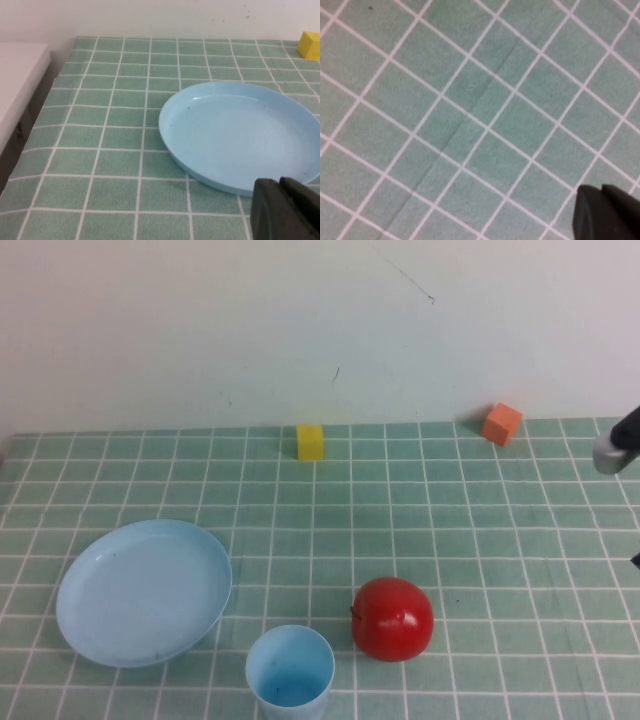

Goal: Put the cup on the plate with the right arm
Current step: Pick up the cup from the table

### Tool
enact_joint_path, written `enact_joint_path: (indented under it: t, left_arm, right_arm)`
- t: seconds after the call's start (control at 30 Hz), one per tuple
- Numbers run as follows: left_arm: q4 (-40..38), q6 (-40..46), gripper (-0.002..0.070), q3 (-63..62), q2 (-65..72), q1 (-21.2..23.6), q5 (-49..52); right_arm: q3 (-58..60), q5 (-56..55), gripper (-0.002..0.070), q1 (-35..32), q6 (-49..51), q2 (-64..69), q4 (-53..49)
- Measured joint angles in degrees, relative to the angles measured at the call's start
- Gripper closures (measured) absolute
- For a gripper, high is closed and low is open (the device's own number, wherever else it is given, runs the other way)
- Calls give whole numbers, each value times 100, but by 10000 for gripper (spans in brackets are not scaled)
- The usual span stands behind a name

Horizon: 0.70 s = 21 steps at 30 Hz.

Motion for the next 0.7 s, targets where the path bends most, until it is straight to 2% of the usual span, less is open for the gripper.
enact_joint_path:
  t: [0.07, 0.13, 0.3, 0.37, 0.43, 0.53, 0.7]
  left_arm:
    - [0, 0, 678, 0, 0, 0, 0]
    - [0, 0, 678, 0, 0, 0, 0]
    - [0, 0, 678, 0, 0, 0, 0]
    - [0, 0, 678, 0, 0, 0, 0]
    - [0, 0, 678, 0, 0, 3, 0]
    - [0, 0, 678, 0, 0, 0, 0]
    - [0, 0, 678, 0, 0, 0, 0]
  right_arm:
    - [-236, 243, 640, 0, -111, 230, 189]
    - [-511, 453, 563, 0, -165, 470, 444]
    - [-1287, 870, 192, 0, -277, 952, 1222]
    - [-1533, 1019, 113, 0, -289, 1099, 1453]
    - [-1745, 1164, 84, 0, -328, 1250, 1706]
    - [-1952, 1341, 80, 12, -542, 1448, 2305]
    - [-2004, 1389, 136, 566, -935, 1766, 2820]
